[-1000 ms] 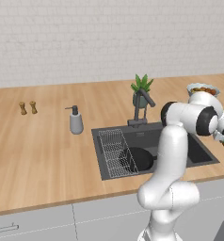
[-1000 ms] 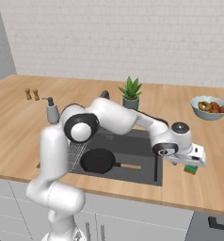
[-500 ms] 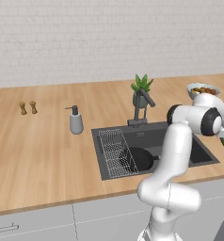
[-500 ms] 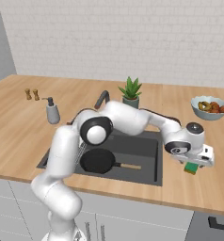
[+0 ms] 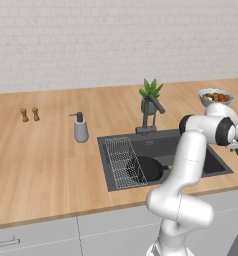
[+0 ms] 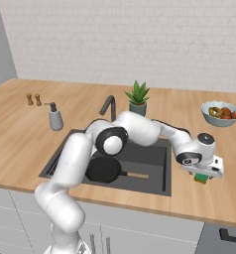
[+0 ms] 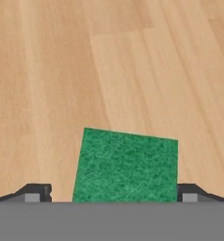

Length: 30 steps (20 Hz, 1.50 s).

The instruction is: Pick the pan and sponge and place them into the sink. Then turn on the water.

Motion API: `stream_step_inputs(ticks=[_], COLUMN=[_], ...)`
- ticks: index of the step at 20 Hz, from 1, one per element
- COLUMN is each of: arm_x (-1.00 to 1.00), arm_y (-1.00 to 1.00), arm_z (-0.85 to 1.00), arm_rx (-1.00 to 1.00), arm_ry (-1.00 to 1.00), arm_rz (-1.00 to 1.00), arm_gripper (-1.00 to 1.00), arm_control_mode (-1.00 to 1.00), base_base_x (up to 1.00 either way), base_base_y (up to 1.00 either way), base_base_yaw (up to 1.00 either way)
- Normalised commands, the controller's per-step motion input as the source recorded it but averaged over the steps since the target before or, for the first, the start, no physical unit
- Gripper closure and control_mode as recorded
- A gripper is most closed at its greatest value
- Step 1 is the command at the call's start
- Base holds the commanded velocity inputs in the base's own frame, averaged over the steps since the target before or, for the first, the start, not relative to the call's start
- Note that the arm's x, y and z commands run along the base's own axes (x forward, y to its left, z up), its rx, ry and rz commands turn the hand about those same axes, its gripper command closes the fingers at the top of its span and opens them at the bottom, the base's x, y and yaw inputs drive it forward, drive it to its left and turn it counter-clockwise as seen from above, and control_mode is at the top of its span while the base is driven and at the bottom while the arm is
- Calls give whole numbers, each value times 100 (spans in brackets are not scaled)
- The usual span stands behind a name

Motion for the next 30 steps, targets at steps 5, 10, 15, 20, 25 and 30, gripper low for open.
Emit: stream_step_inputs(ticks=[5, 10, 15, 20, 25, 30], arm_x=[18, 2, -6, -21, -24, -38], arm_y=[-7, 1, 15, 28, 48, 53], arm_z=[-54, -53, -39, -18, 8, 15], arm_rx=[0, 0, 2, 9, 12, 11], arm_ry=[1, 6, 5, 6, 1, -8], arm_rz=[0, 0, -2, 2, 19, 33], arm_gripper=[-100, 100, 100, 100, 100, 100], arm_control_mode=[-100, -100, -100, -100, -100, -100], base_base_x=[0, 0, 0, 0, 0, 0], base_base_y=[0, 0, 0, 0, 0, 0], base_base_yaw=[0, 0, 0, 0, 0, 0])
